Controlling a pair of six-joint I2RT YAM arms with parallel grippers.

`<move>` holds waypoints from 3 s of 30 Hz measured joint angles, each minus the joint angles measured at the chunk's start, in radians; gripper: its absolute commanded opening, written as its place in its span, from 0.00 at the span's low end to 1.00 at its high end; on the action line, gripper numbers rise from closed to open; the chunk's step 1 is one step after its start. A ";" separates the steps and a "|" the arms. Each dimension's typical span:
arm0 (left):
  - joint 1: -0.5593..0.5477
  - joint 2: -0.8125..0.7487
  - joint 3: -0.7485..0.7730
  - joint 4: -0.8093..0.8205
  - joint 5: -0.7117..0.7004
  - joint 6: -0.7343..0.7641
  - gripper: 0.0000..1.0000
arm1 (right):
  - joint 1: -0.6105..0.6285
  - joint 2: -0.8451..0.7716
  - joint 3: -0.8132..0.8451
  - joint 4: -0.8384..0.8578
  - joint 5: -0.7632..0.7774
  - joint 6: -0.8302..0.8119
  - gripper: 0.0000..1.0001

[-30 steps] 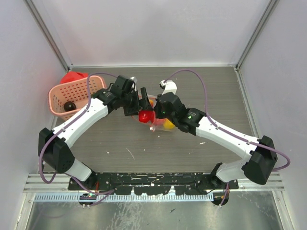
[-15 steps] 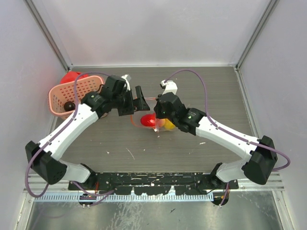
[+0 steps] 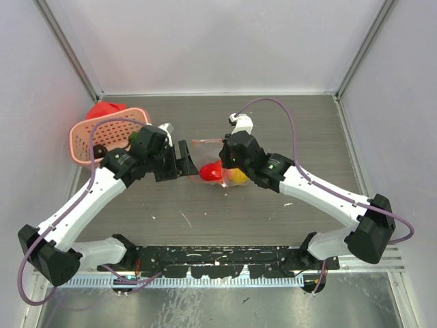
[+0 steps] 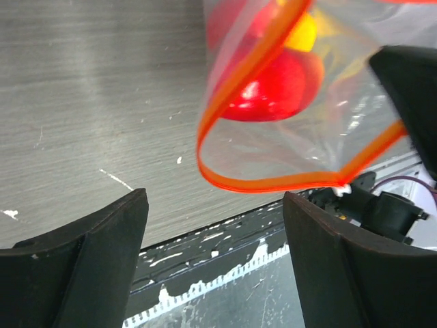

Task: Place the food in the zip-top bag and seal the zipper
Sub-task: Adjust the zipper food storage bag at the center of the board.

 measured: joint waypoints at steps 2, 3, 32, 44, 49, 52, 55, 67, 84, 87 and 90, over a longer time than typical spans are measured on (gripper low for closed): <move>0.000 0.009 -0.035 0.000 0.000 -0.006 0.75 | 0.000 0.000 0.004 0.000 0.000 0.000 0.02; 0.000 0.017 -0.047 0.003 0.001 -0.012 0.73 | 0.000 0.000 0.007 0.000 0.000 0.000 0.02; -0.001 0.066 0.106 0.123 0.151 -0.079 0.00 | 0.000 0.019 0.207 -0.247 0.085 -0.043 0.04; -0.001 0.158 0.144 0.035 0.186 -0.042 0.00 | -0.026 0.130 0.266 -0.420 0.100 -0.080 0.04; -0.001 0.167 0.137 0.015 0.177 -0.037 0.00 | -0.047 0.136 0.251 -0.422 0.105 -0.087 0.04; -0.001 0.158 0.138 0.005 0.162 -0.024 0.00 | -0.051 0.135 0.251 -0.422 0.116 -0.091 0.04; -0.001 0.149 0.143 -0.008 0.146 -0.008 0.00 | -0.054 0.123 0.251 -0.426 0.124 -0.097 0.03; -0.001 0.147 0.169 0.009 0.129 0.055 0.00 | -0.055 -0.008 0.233 -0.425 0.202 -0.101 0.00; -0.003 0.151 0.158 0.074 0.097 0.071 0.40 | -0.055 -0.039 0.167 -0.364 0.238 -0.097 0.00; -0.003 0.151 0.158 0.077 0.088 0.078 0.48 | -0.056 -0.042 0.165 -0.356 0.238 -0.097 0.00; -0.002 0.151 0.159 0.072 0.072 0.091 0.55 | -0.055 -0.042 0.162 -0.348 0.238 -0.098 0.00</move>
